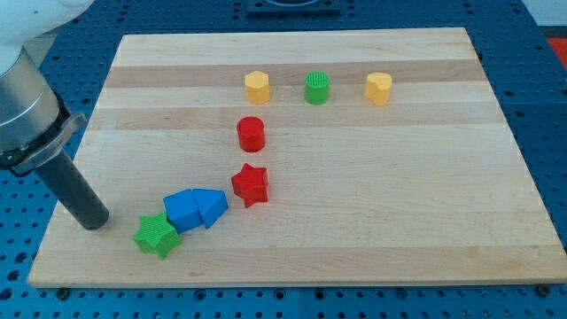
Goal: Place the red star parallel right to the red circle
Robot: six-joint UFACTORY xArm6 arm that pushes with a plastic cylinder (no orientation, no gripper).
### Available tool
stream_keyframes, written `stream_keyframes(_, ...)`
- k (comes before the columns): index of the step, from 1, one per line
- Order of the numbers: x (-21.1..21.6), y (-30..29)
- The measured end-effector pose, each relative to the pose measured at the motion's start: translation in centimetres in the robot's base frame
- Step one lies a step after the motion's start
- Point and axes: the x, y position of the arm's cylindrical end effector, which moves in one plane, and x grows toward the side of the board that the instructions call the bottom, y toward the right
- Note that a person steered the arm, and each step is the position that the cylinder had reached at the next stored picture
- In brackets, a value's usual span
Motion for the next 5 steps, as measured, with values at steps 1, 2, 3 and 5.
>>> stream_keyframes(1, -2.4, 1.7)
stream_keyframes(2, -7.1, 3.1)
stream_keyframes(3, -5.9, 4.9)
stream_keyframes(5, -3.3, 10.5)
